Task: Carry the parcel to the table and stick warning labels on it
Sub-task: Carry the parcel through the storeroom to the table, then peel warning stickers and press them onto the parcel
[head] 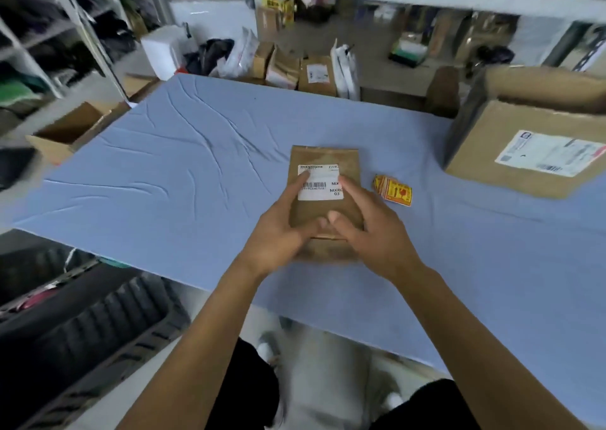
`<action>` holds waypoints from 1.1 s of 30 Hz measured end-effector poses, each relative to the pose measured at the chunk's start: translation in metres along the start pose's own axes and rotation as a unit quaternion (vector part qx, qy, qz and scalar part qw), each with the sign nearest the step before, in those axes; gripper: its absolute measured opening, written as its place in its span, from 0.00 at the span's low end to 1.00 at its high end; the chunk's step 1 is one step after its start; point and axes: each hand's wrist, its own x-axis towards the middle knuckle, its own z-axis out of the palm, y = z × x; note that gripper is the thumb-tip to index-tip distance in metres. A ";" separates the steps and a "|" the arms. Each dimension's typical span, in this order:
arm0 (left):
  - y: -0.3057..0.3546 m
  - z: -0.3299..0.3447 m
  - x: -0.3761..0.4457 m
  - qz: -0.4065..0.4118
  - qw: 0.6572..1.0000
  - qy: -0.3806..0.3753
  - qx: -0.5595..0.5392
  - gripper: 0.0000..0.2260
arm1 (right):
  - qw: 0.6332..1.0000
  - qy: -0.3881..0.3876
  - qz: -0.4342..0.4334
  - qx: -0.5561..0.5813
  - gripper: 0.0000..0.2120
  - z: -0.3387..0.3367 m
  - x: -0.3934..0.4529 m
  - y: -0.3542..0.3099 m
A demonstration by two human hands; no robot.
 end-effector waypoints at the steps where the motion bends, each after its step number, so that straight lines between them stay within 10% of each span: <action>1: -0.004 -0.001 -0.003 0.024 0.999 0.016 0.021 0.31 | 1.000 0.008 -0.003 -0.003 0.27 0.003 -0.001 -0.001; 15: -0.013 0.038 -0.041 0.107 0.933 0.192 0.283 0.40 | 0.998 -0.068 0.007 -0.009 0.15 -0.017 0.016 0.004; 27: -0.049 -0.038 0.003 0.265 0.915 0.108 0.284 0.35 | 0.993 -0.044 -0.106 -0.034 0.30 -0.025 0.042 0.036; 33: -0.047 -0.073 0.018 0.213 0.940 0.117 0.238 0.29 | 0.988 -0.013 -0.124 -0.094 0.29 -0.006 0.045 0.025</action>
